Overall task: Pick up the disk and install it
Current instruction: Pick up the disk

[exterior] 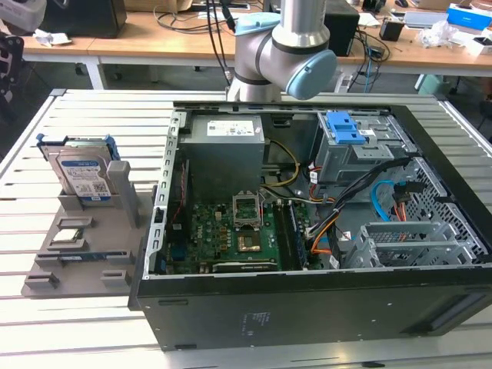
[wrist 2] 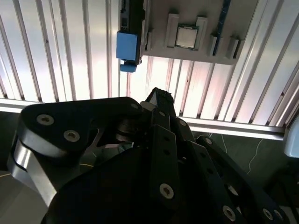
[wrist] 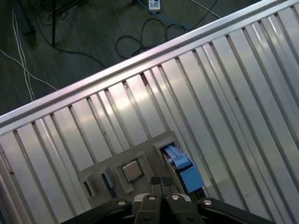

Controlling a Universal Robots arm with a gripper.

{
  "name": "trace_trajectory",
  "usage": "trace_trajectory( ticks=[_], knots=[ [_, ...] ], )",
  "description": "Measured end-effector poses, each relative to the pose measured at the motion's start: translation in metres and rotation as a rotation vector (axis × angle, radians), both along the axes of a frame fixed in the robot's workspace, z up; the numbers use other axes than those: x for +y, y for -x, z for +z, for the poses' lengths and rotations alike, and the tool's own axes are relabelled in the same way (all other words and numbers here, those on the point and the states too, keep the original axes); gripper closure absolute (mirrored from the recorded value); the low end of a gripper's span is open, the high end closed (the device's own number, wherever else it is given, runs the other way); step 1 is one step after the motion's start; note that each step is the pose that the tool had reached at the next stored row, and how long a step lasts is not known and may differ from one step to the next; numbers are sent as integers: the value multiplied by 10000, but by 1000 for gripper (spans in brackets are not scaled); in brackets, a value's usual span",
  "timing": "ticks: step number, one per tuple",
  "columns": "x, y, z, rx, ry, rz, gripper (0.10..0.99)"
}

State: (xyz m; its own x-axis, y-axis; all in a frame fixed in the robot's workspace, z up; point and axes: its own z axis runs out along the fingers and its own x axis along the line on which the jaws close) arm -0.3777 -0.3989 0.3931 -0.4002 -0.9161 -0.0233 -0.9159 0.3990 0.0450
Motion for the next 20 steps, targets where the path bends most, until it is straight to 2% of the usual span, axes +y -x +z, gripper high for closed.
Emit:
trace_trajectory(
  ticks=[20],
  knots=[
    [0,0,0,0,0,3137,980]
  ],
)
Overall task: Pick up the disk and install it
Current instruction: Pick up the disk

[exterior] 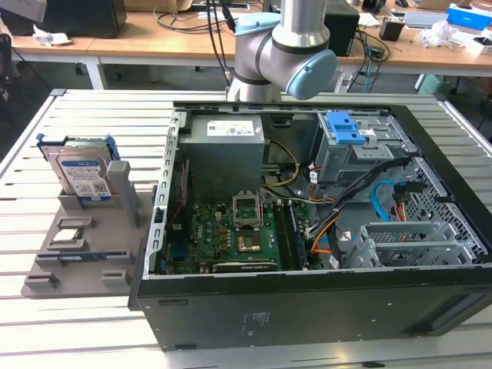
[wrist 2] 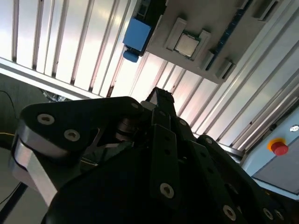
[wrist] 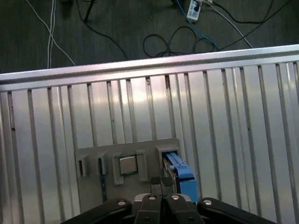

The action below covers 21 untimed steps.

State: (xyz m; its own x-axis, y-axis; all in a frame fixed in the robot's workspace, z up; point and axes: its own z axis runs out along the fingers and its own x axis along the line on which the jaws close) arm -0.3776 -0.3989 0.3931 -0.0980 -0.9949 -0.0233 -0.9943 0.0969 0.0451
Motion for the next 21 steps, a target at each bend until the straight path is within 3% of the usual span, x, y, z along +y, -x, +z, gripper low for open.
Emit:
trace_trajectory(
  ticks=[9,16,18,19,20,21],
  knots=[
    [0,0,0,0,0,1107,980],
    [0,0,0,0,0,1130,973],
    [0,0,0,0,0,1136,851],
    [0,0,0,0,0,1138,729],
    [0,0,0,0,0,1139,729],
    [0,0,0,0,0,1141,671]
  ],
)
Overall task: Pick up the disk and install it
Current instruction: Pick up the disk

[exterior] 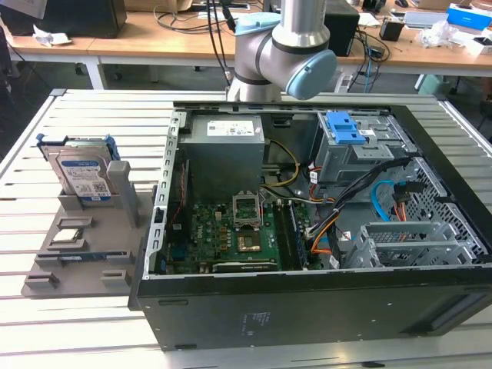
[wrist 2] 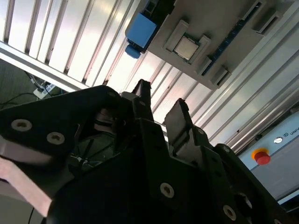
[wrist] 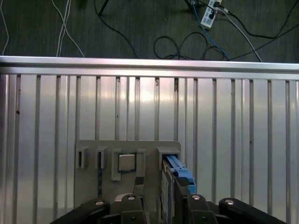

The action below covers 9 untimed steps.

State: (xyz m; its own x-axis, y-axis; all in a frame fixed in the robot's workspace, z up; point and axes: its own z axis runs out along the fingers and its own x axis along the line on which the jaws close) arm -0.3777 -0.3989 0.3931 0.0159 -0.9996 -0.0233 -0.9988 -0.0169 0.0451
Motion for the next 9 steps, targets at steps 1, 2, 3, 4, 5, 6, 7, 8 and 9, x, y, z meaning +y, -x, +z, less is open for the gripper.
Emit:
trace_trajectory(
  ticks=[1,2,3,4,5,6,7,8,9],
  knots=[
    [0,0,0,0,1,2,612],
    [0,0,0,0,0,4,612],
    [0,0,0,0,0,6,549],
    [0,0,0,0,0,7,486],
    [0,0,0,0,0,9,486],
    [0,0,0,0,0,10,486],
    [0,0,0,-1,0,9,486],
    [0,0,0,0,1,-15,486],
    [0,0,-2,1,2,-153,486]
  ],
)
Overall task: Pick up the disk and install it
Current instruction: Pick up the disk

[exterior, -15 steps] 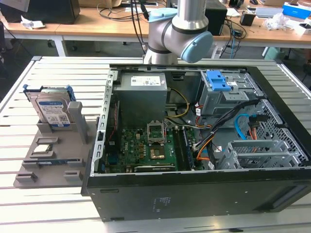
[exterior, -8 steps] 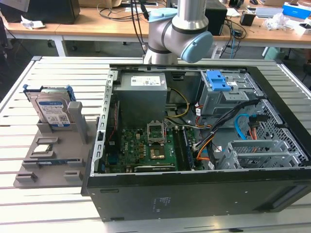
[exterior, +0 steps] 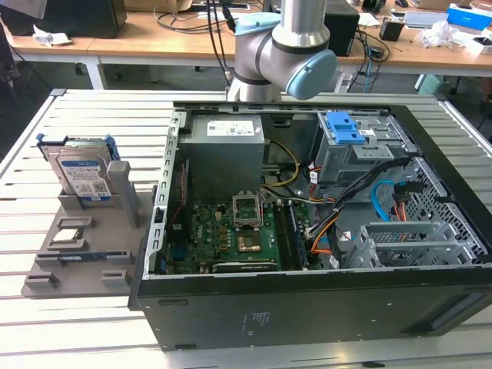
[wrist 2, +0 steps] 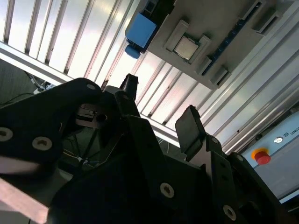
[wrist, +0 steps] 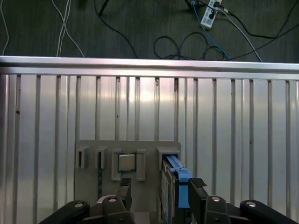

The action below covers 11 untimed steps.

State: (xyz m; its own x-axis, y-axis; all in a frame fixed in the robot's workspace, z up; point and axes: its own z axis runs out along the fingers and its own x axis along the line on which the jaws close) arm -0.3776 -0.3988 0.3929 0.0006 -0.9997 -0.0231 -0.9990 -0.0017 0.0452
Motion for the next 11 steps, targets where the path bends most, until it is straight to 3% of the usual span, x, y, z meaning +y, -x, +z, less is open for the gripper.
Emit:
trace_trajectory(
  ticks=[4,11],
  knots=[
    [0,-9,-9,-5,0,-630,486],
    [15,-45,-7,-1,10,-703,486]
  ],
)
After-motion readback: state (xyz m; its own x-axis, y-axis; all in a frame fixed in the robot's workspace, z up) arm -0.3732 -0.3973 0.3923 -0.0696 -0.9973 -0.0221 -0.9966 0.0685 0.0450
